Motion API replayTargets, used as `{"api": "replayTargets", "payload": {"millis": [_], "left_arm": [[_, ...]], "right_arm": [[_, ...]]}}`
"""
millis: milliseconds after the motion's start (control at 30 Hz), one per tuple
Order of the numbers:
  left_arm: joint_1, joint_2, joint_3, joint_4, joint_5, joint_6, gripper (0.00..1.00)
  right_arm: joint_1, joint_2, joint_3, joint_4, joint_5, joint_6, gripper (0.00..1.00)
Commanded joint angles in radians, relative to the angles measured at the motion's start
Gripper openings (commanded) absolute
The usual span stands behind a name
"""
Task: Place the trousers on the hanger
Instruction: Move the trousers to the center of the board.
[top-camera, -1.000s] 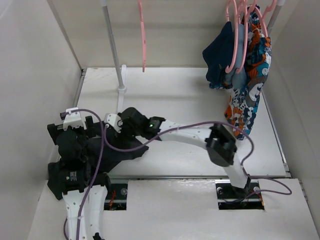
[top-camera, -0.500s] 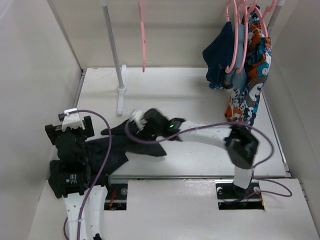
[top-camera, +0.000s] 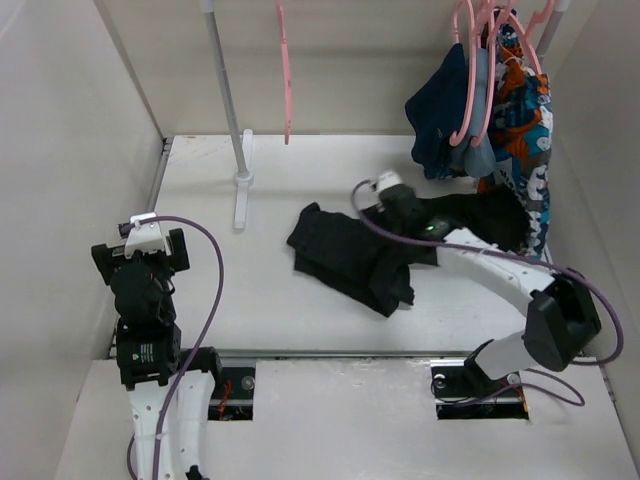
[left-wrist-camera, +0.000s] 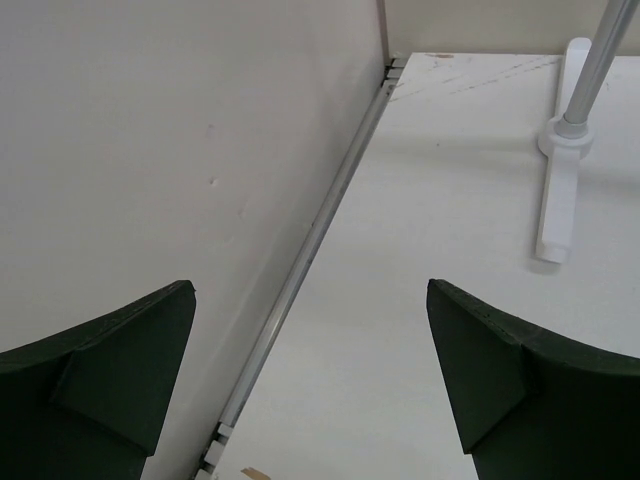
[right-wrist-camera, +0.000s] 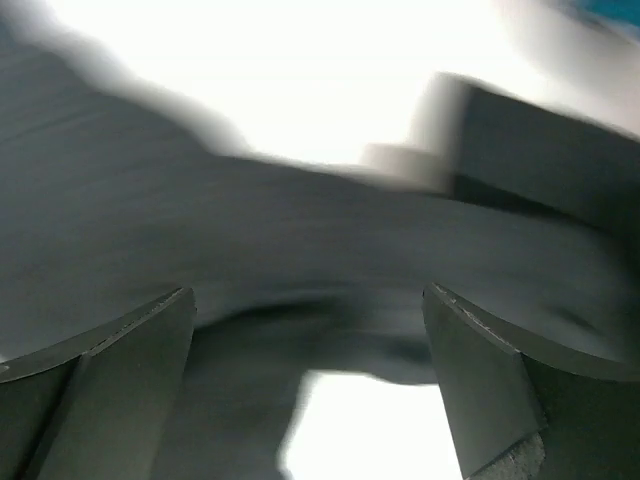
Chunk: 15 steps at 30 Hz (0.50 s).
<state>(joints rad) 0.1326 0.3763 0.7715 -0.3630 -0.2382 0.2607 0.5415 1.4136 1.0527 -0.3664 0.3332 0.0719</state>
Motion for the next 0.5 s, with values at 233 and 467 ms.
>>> {"api": "replayTargets", "payload": {"millis": [233, 467], "left_arm": [[-0.004, 0.030, 0.008, 0.053, 0.022, -0.005, 1.00], [-0.004, 0.021, 0.008, 0.035, -0.010, 0.017, 1.00]], "right_arm": [[0.342, 0.377, 0.291, -0.029, -0.067, -0.153, 1.00], [0.342, 0.685, 0.569, -0.250, 0.019, -0.124, 0.48]]}}
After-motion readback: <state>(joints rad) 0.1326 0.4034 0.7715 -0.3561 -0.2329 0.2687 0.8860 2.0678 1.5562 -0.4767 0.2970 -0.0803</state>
